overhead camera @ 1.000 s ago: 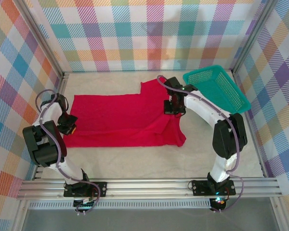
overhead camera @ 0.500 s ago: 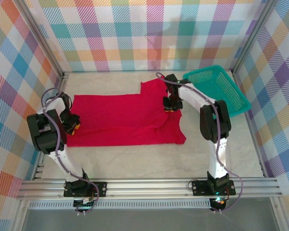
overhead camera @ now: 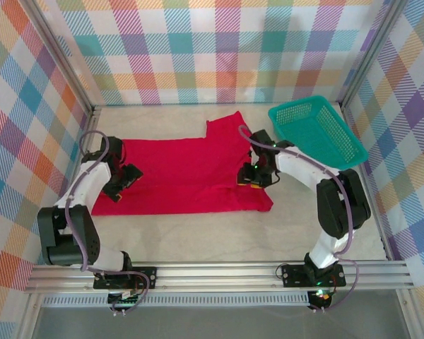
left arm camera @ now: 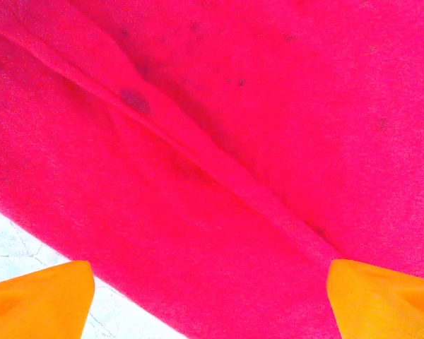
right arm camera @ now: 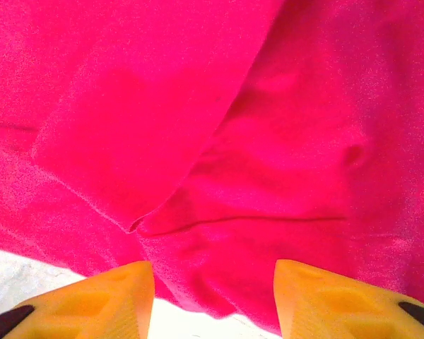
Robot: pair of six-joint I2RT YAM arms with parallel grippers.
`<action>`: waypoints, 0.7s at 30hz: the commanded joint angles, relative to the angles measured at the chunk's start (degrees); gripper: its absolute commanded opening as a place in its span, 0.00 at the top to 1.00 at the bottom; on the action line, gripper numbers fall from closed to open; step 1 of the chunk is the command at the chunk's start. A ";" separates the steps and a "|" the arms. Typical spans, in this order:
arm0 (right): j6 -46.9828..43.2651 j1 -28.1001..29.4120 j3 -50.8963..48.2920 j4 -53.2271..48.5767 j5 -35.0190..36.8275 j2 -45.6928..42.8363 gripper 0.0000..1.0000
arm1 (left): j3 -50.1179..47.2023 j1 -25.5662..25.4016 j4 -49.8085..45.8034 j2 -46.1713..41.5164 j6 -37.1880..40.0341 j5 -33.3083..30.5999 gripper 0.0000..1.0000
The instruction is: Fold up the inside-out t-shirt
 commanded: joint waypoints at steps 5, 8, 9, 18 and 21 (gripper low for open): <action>10.88 2.26 -1.94 12.68 -6.35 4.32 0.42 | 0.36 0.58 1.05 8.01 1.09 5.24 0.14; 12.72 2.68 -0.23 13.46 -5.70 6.27 0.45 | -0.52 0.58 1.77 7.59 1.07 5.15 0.14; 12.97 2.83 0.52 13.45 -5.46 6.80 0.49 | -0.47 0.57 1.77 7.49 1.14 5.01 0.14; 12.64 4.89 12.41 5.57 -0.66 11.88 1.00 | 0.47 0.58 1.02 9.58 2.54 5.13 0.15; 11.95 5.30 17.68 3.11 0.54 14.95 1.00 | 0.54 0.58 0.80 11.31 3.10 5.30 0.15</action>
